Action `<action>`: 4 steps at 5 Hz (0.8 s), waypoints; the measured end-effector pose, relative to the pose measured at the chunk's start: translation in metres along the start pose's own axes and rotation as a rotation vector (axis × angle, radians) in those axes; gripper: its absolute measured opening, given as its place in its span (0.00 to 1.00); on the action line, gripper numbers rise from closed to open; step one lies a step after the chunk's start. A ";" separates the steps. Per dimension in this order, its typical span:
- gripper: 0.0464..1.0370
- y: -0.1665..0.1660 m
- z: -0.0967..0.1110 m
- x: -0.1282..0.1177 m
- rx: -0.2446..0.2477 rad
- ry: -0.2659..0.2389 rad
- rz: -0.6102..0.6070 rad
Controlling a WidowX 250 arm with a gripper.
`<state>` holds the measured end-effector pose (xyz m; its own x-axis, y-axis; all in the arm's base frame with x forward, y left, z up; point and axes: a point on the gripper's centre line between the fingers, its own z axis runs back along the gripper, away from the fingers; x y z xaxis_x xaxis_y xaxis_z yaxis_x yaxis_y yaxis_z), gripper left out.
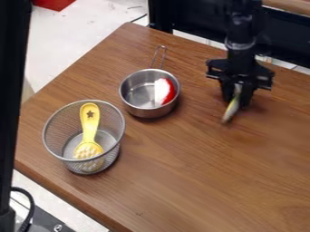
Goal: Moved a yellow spoon to the upper side of the table
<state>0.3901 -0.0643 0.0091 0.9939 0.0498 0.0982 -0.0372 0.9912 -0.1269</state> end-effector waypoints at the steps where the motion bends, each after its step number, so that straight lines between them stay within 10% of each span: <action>1: 0.81 0.004 -0.002 -0.001 0.017 0.009 -0.012; 2: 0.97 -0.002 -0.005 -0.007 0.018 0.020 -0.027; 4: 0.96 -0.015 0.020 -0.013 -0.027 -0.022 -0.056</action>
<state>0.3759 -0.0769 0.0298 0.9918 -0.0025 0.1276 0.0214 0.9889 -0.1471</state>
